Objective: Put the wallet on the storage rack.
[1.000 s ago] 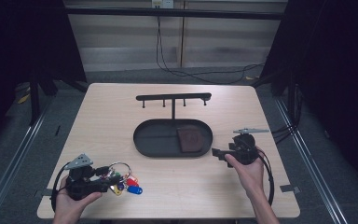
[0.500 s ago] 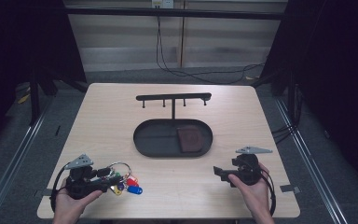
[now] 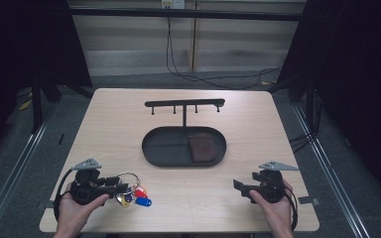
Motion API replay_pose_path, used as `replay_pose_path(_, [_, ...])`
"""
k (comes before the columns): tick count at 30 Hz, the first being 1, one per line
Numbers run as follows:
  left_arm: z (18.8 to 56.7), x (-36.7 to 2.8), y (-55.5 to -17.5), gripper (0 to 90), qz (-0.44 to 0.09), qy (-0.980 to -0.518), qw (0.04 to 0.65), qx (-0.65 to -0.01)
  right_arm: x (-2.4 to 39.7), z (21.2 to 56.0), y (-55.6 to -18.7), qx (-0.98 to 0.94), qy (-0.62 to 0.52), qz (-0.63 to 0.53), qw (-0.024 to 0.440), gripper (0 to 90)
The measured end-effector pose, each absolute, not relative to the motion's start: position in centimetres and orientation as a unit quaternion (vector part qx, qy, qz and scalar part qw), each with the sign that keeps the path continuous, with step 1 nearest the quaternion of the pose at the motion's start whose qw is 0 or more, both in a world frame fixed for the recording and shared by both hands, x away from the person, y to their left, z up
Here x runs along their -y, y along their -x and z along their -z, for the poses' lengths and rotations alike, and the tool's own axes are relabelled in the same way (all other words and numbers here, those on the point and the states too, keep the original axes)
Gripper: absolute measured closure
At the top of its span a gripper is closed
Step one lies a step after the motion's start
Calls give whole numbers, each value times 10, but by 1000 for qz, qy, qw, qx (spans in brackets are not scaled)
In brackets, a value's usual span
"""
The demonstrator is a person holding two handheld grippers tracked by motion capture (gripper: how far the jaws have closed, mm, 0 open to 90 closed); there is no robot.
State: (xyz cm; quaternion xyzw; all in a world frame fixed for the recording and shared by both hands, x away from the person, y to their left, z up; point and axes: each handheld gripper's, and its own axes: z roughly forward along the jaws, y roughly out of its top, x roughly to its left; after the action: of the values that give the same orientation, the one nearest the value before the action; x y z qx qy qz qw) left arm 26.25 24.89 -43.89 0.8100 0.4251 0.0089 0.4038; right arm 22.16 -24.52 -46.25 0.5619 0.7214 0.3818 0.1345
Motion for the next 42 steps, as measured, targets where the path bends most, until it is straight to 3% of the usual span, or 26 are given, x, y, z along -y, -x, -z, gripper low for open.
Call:
replay_pose_path(14, [424,-214,-288,584,-17,-865,318,-388,244,466,-223,-723,-564,-377,129,185])
replay_pose_path(24, [425,-190,-299,657,40,-907,226,-353,245,468,-224,-727,-566,-370,123,189])
replay_pose_path(27, [431,-184,-303,717,42,-913,199,-354,245,469,-224,-728,-565,-370,122,188])
replay_pose_path(42, [446,-170,-313,800,51,-927,113,-353,245,472,-226,-731,-570,-356,116,205])
